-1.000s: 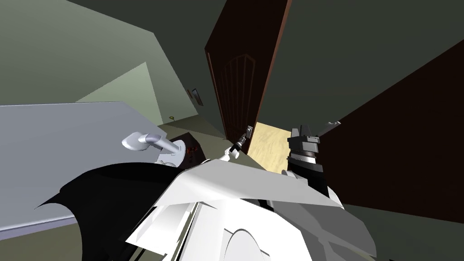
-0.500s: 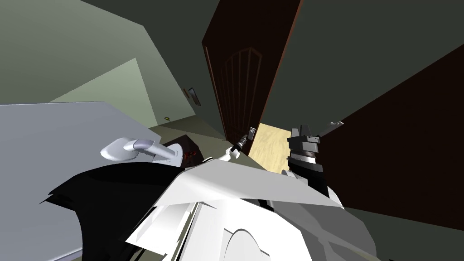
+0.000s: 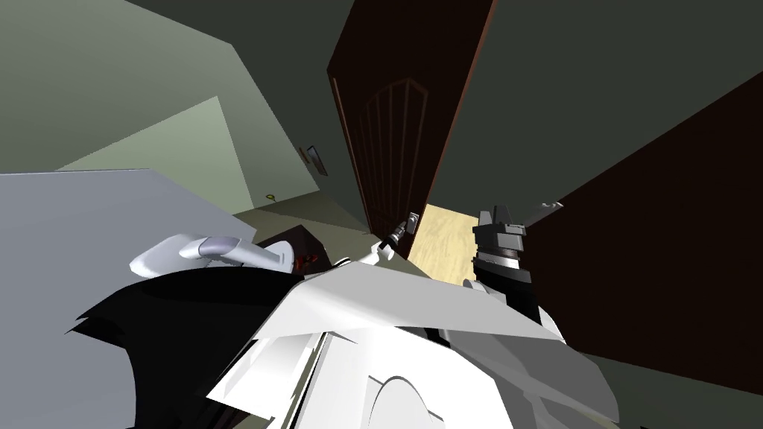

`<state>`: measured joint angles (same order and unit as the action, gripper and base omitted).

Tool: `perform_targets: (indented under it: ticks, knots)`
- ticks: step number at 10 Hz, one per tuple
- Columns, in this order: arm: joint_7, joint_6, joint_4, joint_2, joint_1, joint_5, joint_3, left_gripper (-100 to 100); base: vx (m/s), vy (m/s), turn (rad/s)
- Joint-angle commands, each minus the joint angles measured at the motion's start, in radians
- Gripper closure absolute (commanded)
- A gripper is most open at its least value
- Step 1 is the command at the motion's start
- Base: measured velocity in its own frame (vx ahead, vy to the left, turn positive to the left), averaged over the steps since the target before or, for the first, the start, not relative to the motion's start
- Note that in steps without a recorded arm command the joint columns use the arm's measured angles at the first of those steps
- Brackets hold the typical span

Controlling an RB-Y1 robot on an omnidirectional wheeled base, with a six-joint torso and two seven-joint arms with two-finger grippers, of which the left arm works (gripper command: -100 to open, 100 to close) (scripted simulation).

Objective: Push the door open

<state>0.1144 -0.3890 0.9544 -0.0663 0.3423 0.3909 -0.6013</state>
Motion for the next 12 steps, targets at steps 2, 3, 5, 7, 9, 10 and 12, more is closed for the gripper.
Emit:
perform_targets:
  ticks: [2, 3, 5, 7, 9, 10, 12]
  knots:
    - [0.0, -0.003, -0.011, 0.003, 0.004, -0.002, 0.009, -100, 0.174, -0.126, -0.031]
    - [-0.001, -0.004, -0.014, 0.006, 0.004, -0.003, 0.013, -100, 0.171, -0.106, -0.026]
    - [-0.001, -0.006, -0.021, 0.013, 0.006, -0.005, 0.019, -100, 0.188, -0.103, -0.03]
    - [-0.001, -0.005, -0.018, 0.011, 0.005, -0.005, 0.017, 100, 0.038, -0.02, 0.003]
    - [-0.001, -0.005, -0.018, 0.011, 0.005, -0.005, 0.017, 100, -0.017, 0.013, -0.016]
    - [-0.001, -0.005, -0.018, 0.011, 0.005, -0.005, 0.017, 100, 0.0, 0.0, 0.0]
    - [-0.001, -0.005, -0.018, 0.011, 0.005, -0.005, 0.017, 100, 0.0, 0.0, 0.0]
